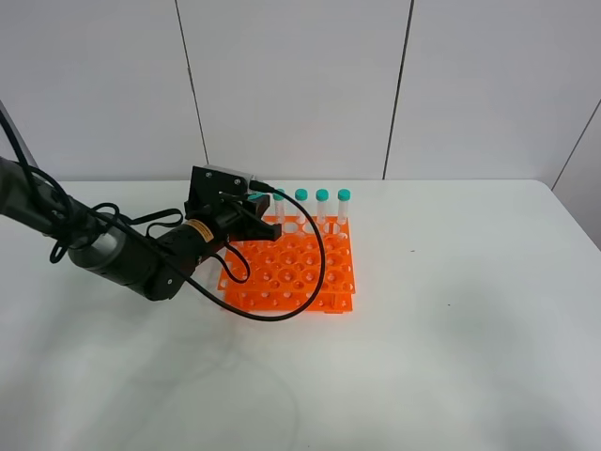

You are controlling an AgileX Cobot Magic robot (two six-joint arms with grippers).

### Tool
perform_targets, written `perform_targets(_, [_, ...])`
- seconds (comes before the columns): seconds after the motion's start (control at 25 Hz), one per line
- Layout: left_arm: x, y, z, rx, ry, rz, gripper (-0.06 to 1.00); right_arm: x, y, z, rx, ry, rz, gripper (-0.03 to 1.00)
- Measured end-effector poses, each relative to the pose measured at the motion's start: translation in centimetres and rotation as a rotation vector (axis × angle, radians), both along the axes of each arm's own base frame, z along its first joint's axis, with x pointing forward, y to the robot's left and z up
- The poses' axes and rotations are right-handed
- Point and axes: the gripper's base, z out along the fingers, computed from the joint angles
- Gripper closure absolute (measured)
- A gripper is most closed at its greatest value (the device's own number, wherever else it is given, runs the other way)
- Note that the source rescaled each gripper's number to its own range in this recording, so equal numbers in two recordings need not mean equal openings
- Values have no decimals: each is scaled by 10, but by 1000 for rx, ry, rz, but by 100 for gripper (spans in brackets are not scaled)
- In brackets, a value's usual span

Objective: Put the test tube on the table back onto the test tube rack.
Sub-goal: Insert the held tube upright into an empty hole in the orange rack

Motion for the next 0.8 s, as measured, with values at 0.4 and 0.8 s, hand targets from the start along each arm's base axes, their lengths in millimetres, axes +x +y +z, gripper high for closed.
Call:
perform_targets(0.4, [0, 0, -1, 8, 15, -2, 94, 0, 0, 0, 0, 0, 0, 43])
perform_targets(0.8, [0, -1, -1, 14, 16, -14, 90, 0, 0, 0, 0, 0, 0, 43])
